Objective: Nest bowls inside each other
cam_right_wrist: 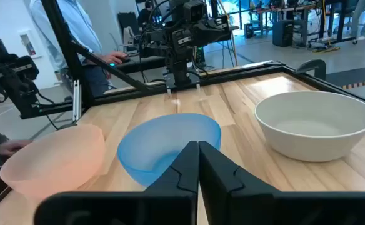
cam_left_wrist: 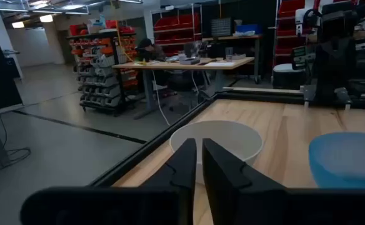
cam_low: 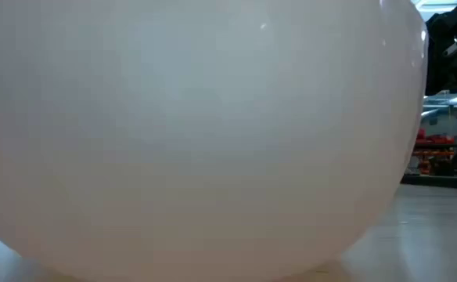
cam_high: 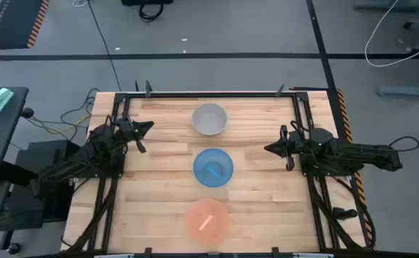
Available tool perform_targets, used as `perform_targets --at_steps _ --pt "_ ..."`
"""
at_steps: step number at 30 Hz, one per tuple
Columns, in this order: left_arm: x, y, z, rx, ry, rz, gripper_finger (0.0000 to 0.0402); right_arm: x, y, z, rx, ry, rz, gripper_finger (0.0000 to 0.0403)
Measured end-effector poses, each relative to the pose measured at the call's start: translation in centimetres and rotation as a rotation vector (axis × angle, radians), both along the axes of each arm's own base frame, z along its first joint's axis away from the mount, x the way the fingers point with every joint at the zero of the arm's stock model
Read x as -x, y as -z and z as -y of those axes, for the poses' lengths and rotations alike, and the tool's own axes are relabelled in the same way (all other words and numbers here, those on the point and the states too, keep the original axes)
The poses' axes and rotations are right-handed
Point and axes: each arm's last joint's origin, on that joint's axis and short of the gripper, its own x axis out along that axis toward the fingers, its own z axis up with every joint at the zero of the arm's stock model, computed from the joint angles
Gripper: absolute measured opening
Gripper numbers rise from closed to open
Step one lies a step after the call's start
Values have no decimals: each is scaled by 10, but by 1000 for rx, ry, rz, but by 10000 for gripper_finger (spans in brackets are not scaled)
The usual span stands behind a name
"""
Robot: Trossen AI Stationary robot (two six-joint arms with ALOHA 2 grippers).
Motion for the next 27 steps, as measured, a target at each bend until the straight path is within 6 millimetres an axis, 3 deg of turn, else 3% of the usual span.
perform_targets --at_steps 27 --pt "0 0 0 0 0 0 25 0 0 0 0 0 0 16"
